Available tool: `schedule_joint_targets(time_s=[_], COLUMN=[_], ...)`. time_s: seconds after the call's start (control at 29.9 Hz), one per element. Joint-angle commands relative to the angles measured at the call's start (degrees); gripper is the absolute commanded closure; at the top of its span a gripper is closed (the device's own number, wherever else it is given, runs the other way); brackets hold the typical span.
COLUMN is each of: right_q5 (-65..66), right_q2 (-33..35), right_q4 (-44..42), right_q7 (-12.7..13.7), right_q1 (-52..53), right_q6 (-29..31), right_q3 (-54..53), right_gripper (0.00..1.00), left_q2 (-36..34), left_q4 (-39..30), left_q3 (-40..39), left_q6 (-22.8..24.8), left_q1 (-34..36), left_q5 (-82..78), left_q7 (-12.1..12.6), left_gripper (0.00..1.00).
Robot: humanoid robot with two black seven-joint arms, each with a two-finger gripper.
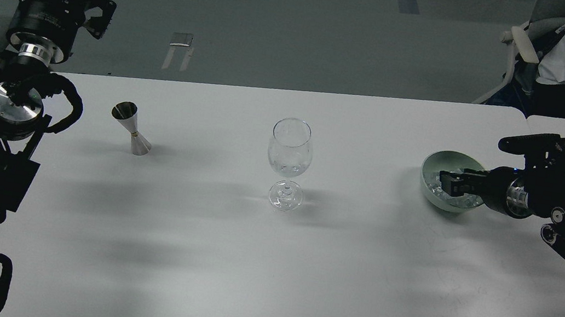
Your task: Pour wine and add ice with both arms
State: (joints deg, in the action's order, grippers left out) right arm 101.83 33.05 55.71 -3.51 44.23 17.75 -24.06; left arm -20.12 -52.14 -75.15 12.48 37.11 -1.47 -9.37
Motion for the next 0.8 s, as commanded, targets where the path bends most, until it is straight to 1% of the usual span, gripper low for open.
schedule_joint_targets(time_s=[0.0, 0.27, 0.5, 0.53, 0.77], right_q5=[-0.3, -0.4, -0.4, -0.3, -0.4], right_q2=[0.3, 1.7, 2.2, 2.2, 2.3], right_q4=[0.3, 2.1, 2.9, 2.9, 3.0], right_q7=[0.0, -0.1, -0.1, -0.1, -0.1], right_q1=[0.1, -0.7, -1.0, -1.1, -1.5], right_q6=[0.1, 0.1, 0.3, 0.3, 0.3], right_q3=[0.0, -0.2, -0.1, -0.1, -0.1], right_gripper=[0.57, 0.58, 0.54, 0.52, 0.51], left_q2=[0.0, -0.8, -0.8, -0.8, -0.8], left_q4=[0.0, 0.0, 0.0, 0.0, 0.0], left_q3=[0.0, 0.0, 0.0, 0.0, 0.0], left_q6=[0.0, 0.0, 0.0, 0.0, 0.0], left_q1=[-0.2, -0.4, -0.3, -0.4, -0.4], left_q5=[-0.1, 0.1, 0.2, 0.2, 0.2], left_q7=[0.0, 0.0, 0.0, 0.0, 0.0], left_gripper=[0.02, 0.02, 0.02, 0.02, 0.02])
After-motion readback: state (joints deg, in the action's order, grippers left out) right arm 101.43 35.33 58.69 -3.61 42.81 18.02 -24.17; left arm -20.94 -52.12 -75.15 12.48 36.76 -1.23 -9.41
